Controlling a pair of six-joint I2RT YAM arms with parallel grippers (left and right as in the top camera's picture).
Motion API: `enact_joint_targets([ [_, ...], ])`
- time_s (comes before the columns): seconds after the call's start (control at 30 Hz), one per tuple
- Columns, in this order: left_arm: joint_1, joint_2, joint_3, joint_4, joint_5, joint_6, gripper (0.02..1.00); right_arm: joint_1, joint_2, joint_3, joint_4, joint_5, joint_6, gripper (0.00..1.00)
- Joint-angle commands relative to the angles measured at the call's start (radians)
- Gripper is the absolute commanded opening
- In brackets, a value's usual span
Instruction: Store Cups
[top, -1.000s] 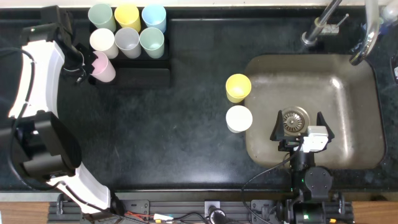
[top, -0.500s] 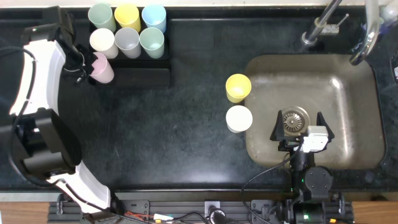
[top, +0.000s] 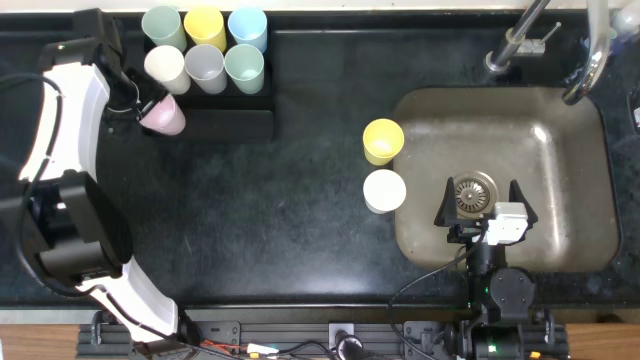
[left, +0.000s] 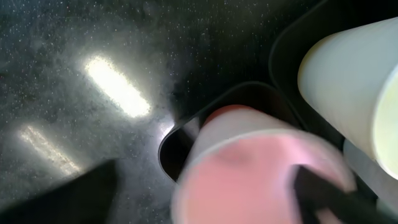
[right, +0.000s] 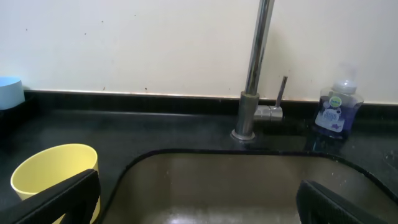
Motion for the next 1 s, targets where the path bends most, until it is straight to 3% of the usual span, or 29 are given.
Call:
enact_joint_targets([
  [0.03, -0.008, 0.003, -0.003, -0.019, 0.007, -0.007, 1.000, -0.002, -0.009, -0.014, 0.005, -0.005, 0.001, 0.998],
  [0.3, -0.016, -0.195, -0.003, -0.100, 0.039, 0.018, 1.000, -0.002, -0.009, -0.014, 0.005, -0.005, 0.001, 0.998],
  [0.47, -0.101, -0.358, 0.014, -0.091, 0.058, 0.031, 1.000, -0.002, -0.009, -0.014, 0.005, -0.005, 0.001, 0.998],
  [0.6, -0.284, -0.391, 0.043, -0.084, 0.019, 0.031, 1.000, -0.002, -0.009, -0.014, 0.006, -0.005, 0.001, 0.996],
  [0.83, -0.726, -0.288, 0.043, 0.043, -0.136, 0.031, 1.000, -0.002, -0.009, -0.014, 0.005, -0.005, 0.001, 0.998],
  [1.0, -0.919, -0.156, 0.048, 0.135, -0.127, 0.026, 1.000, -0.002, -0.009, -0.014, 0.005, -0.005, 0.001, 0.996],
])
